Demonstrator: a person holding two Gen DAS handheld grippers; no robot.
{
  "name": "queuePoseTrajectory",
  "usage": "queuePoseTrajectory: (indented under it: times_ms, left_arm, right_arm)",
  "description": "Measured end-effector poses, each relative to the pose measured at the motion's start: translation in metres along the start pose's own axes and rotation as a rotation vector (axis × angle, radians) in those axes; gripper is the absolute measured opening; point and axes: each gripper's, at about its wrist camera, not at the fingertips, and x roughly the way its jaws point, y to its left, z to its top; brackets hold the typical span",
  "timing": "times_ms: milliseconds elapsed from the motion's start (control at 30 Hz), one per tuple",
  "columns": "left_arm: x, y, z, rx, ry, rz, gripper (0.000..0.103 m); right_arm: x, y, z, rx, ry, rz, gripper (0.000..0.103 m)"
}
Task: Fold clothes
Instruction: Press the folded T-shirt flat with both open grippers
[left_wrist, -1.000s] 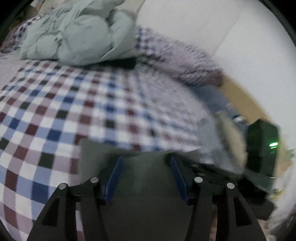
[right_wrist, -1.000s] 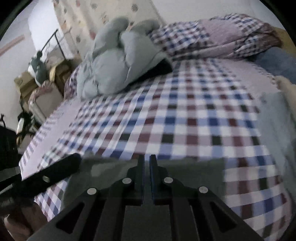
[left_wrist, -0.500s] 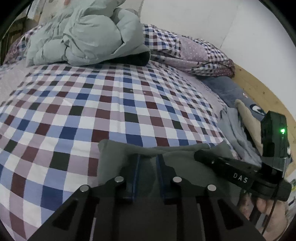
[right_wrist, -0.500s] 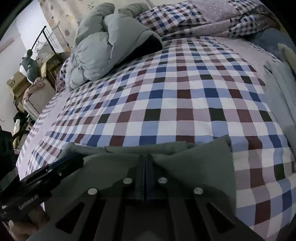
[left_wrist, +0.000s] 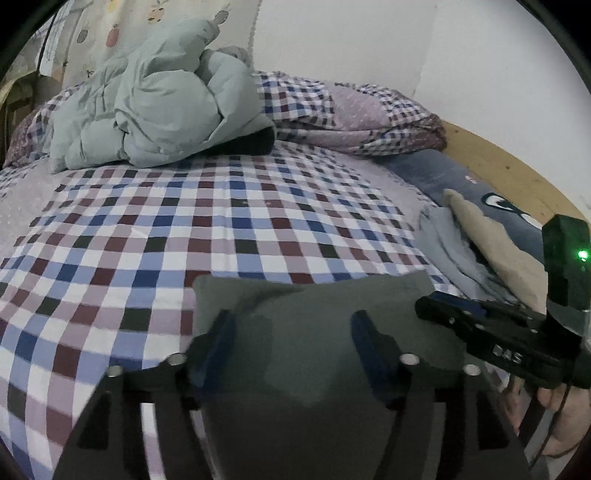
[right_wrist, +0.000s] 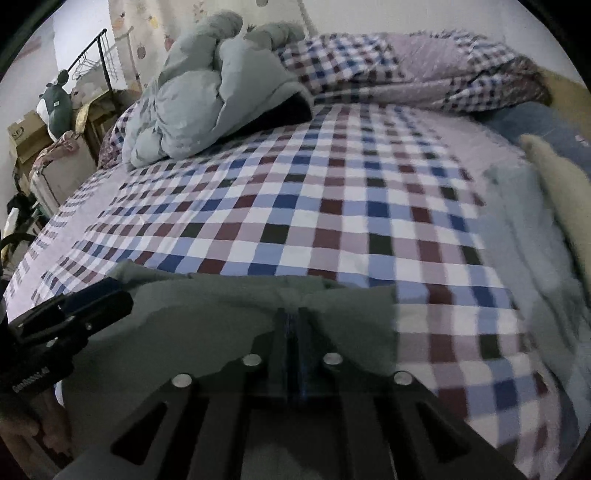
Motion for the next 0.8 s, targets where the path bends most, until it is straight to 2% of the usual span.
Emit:
queuePoseTrajectory:
  times_ms: [67, 200, 300, 467, 667, 800]
  left_arm:
    - [-0.01, -0.007, -0.008, 0.01, 0.007, -0.01, 0.071]
    - [-0.025, -0.029, -0.028, 0.077, 0.004, 0.017, 0.071]
    - [-0.035, -0.047, -0.046, 0.131, 0.0, 0.046, 0.071]
    - [-0.051, -0.071, -0.089, 0.224, 0.014, 0.101, 0.071]
    - [-0.075, -0.081, -0.119, 0.189, 0.05, 0.121, 0.072]
    - [-0.094, -0.083, -0.138, 0.146, 0.061, 0.136, 0.072]
  right_arm:
    - [-0.017, 0.002, -0.009, 0.01, -0.033, 0.014, 0.035]
    - [-0.047, 0.013, -0.032, 0.034, -0.093, 0.062, 0.05]
    - [-0.064, 0.029, -0.054, 0.03, -0.105, 0.053, 0.05]
    - [-0.081, 0.044, -0.101, 0.031, -0.052, -0.01, 0.05]
    - [-0.104, 0.054, -0.145, -0.006, -0.031, -0.092, 0.051]
    - [-0.119, 0.052, -0.163, -0.009, -0.018, -0.105, 0.051]
